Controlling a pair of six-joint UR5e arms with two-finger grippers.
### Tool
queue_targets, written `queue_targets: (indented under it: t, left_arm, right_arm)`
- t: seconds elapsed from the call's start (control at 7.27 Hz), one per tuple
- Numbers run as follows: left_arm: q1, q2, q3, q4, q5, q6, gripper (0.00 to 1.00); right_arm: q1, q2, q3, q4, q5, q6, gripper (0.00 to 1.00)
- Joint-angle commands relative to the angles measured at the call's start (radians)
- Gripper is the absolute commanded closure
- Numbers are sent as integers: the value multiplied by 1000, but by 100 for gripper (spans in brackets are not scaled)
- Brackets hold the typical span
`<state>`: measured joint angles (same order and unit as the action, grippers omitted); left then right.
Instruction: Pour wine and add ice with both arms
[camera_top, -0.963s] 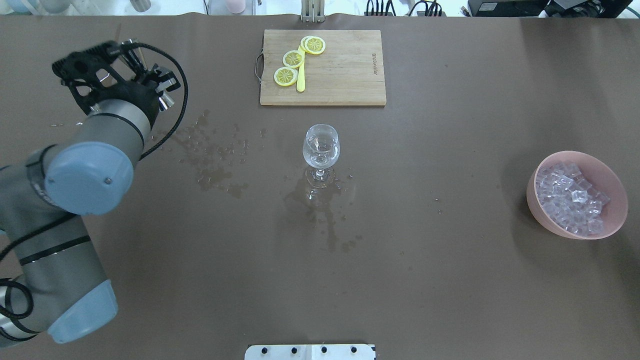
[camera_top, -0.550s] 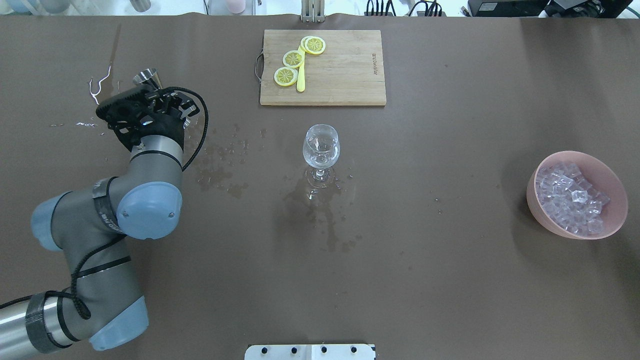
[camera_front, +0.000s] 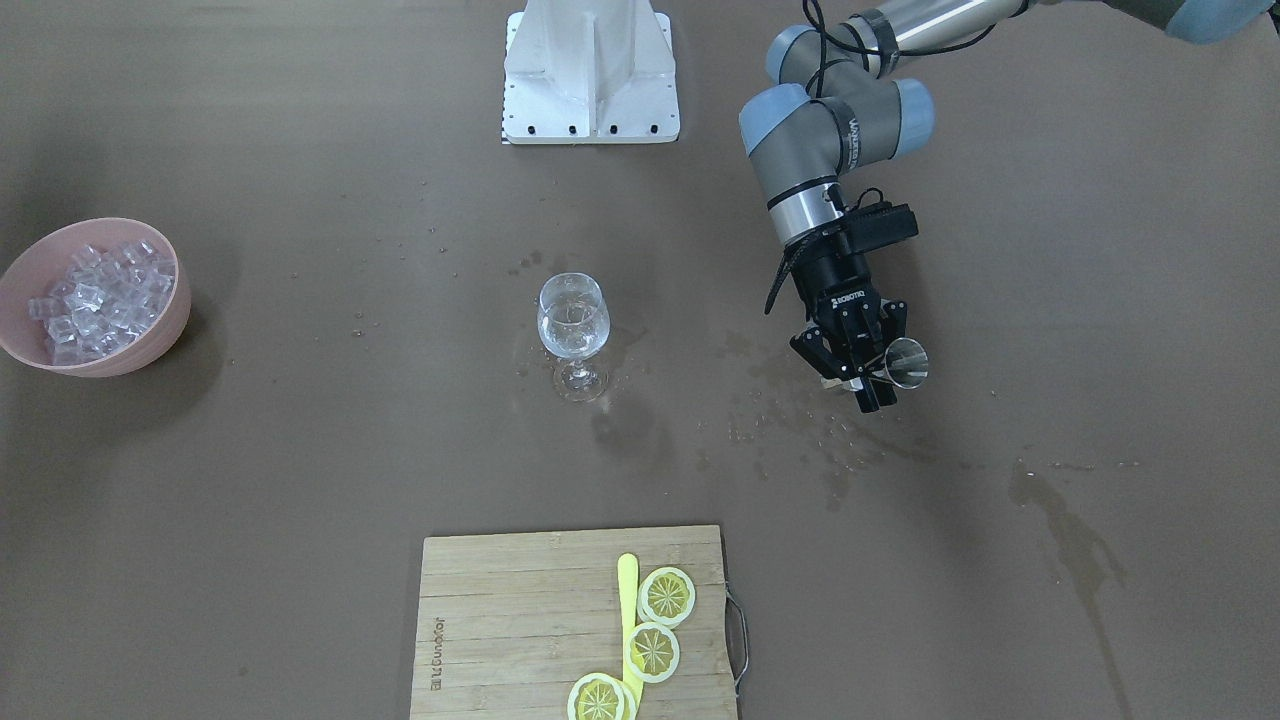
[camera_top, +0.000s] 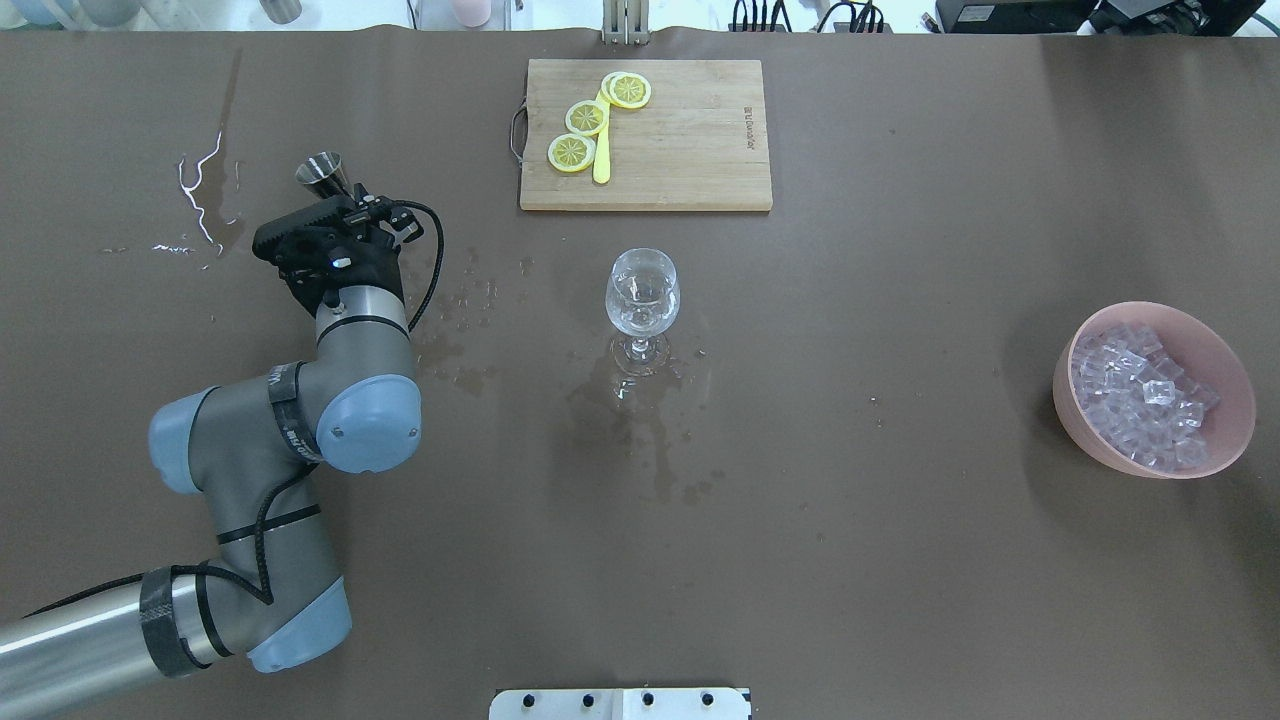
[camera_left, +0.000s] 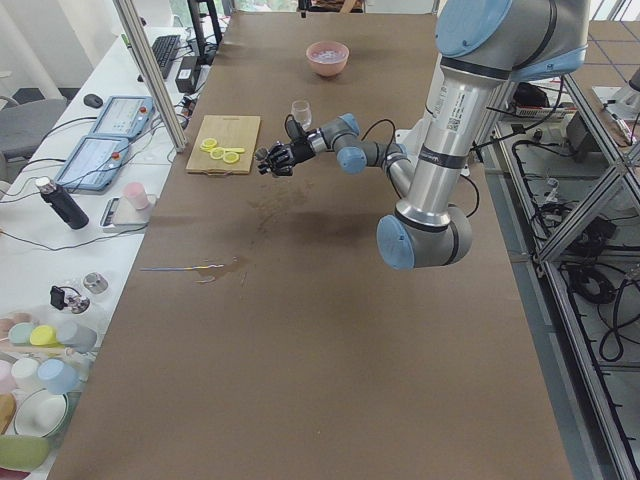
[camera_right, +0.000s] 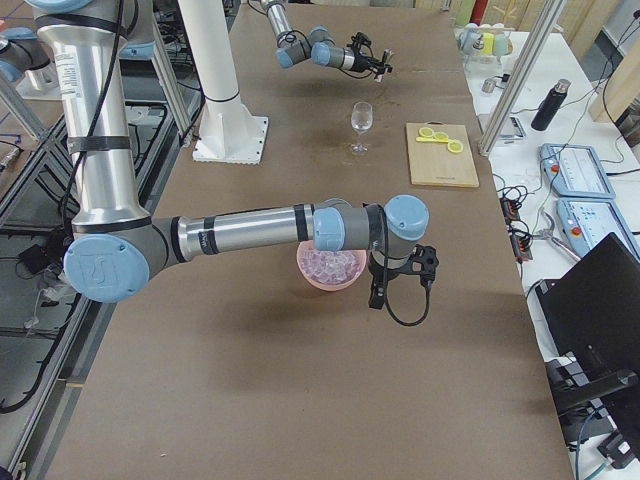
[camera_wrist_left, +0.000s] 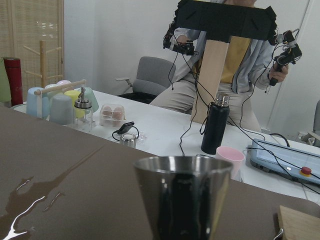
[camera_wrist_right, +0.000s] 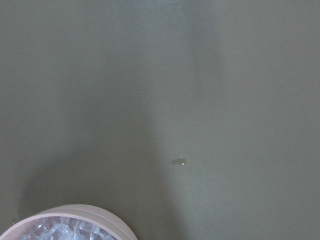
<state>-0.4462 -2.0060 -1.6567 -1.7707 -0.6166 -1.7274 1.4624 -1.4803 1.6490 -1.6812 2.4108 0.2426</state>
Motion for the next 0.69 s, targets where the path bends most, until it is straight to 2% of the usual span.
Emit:
queue_targets:
  t: [0.0,0.55]
  left_arm:
    - [3,-20,66,7,76,-53,100]
    - [23,-22,178,10,193,-149,100]
  right_arm:
    - [-1,0,2,0,1,10,0]
    - [-7,2,2,0,1,14,0]
